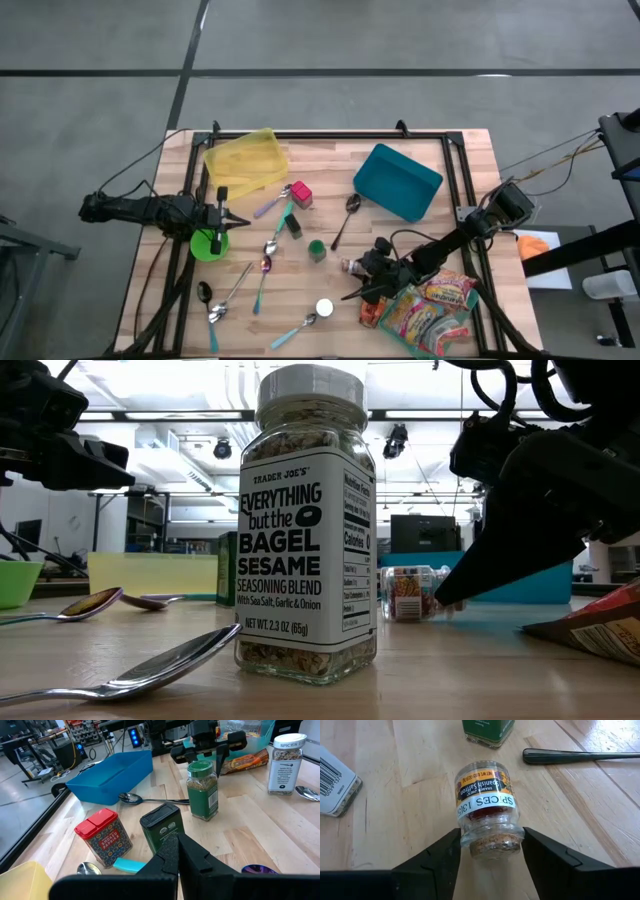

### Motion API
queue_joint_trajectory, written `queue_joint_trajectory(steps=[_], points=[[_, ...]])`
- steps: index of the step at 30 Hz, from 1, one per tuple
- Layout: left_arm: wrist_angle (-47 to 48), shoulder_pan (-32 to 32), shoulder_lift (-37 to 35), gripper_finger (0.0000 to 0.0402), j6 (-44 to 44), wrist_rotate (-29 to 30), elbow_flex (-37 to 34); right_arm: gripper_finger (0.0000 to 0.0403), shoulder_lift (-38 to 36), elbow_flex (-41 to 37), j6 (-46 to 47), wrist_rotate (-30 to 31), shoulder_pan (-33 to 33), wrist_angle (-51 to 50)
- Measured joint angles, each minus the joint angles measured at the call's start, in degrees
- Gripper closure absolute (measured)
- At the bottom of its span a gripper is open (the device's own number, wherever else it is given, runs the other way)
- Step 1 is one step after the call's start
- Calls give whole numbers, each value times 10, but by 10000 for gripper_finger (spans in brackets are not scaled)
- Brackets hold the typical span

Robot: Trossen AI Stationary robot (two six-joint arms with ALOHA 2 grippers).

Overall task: Pick & Place Food Item
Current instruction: Put the brown seasoning bottle into the blue bin

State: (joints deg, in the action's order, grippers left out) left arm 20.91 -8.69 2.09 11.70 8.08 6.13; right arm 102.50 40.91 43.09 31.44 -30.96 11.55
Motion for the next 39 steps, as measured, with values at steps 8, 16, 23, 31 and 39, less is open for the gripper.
queue_joint_trajectory(steps=[8, 16, 23, 31, 39], points=[[0, 0, 0, 401, 0, 0, 0, 252, 0, 0, -2, 0, 0, 0], [0, 0, 0, 401, 0, 0, 0, 255, 0, 0, -2, 0, 0, 0], [0, 0, 0, 401, 0, 0, 0, 255, 0, 0, 0, -11, -2, -1], [0, 0, 0, 401, 0, 0, 0, 254, -1, 1, 0, -58, -2, 0], [0, 0, 0, 401, 0, 0, 0, 251, -7, 1, -5, -70, -3, -7]])
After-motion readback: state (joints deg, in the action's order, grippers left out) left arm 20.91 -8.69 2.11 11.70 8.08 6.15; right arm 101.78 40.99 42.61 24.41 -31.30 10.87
